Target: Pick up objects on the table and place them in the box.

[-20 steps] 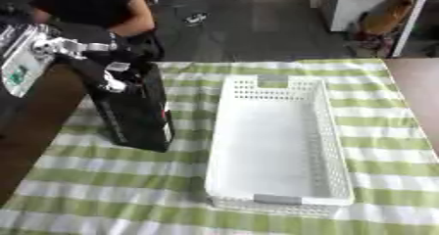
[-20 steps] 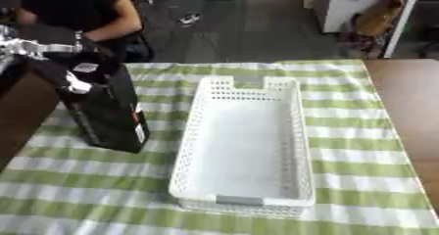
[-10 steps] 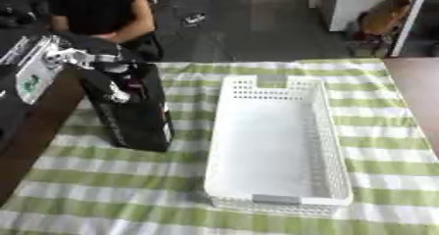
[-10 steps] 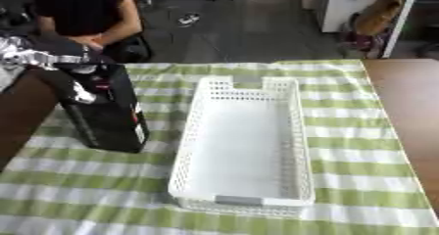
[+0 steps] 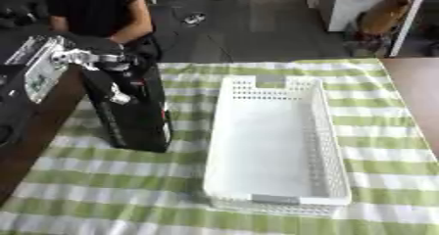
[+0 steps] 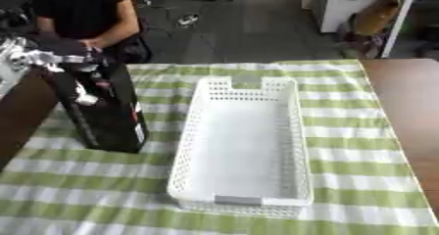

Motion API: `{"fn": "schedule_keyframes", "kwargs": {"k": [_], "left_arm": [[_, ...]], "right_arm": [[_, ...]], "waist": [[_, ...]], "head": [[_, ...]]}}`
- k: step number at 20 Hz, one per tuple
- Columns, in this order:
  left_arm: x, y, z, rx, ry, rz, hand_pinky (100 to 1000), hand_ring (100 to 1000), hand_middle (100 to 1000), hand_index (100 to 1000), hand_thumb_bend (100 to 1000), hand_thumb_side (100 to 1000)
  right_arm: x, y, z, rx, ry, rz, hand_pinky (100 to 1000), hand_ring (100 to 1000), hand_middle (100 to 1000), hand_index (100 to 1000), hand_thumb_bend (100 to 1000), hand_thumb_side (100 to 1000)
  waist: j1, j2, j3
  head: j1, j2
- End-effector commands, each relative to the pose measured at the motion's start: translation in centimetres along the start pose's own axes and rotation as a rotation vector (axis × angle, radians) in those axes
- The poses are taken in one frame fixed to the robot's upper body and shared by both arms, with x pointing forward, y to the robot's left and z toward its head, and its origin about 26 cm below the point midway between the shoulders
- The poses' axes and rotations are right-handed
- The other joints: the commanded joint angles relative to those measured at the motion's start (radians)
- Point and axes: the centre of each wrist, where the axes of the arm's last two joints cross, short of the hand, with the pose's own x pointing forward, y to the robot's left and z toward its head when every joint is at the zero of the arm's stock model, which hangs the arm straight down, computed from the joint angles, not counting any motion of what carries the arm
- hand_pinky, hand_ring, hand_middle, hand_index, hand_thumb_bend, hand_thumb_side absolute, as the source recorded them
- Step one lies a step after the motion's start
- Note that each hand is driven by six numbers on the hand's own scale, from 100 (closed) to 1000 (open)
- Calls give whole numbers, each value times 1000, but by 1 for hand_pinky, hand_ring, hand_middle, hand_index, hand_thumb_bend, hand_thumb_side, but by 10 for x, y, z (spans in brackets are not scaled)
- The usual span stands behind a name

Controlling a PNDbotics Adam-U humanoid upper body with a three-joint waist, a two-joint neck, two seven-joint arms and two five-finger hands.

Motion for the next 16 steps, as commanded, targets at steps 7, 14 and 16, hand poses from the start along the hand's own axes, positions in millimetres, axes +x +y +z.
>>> {"fn": "schedule_keyframes", "kwargs": {"k": [7,14,16], "left_arm": [[1,-5,-1,-46,-20,-3,100,214,364,480,100,193],[3,-2,-2,-34,-28,12,100,207,360,475,100,205],[3,-2,-2,-32,-30,14,100,205,359,474,100,208]], "right_arm": [[6,-3,-5,7,-26,8,775,821,855,982,100,720],[6,-3,-5,7,-26,7,775,821,855,982,100,719],[5,-3,-5,7,-25,7,776,821,855,982,100,719]], "waist": [[-5,-4,2],[-6,-3,3],[-6,-3,3]], "head": [[-1,-4],[0,-3],[0,-3]]}}
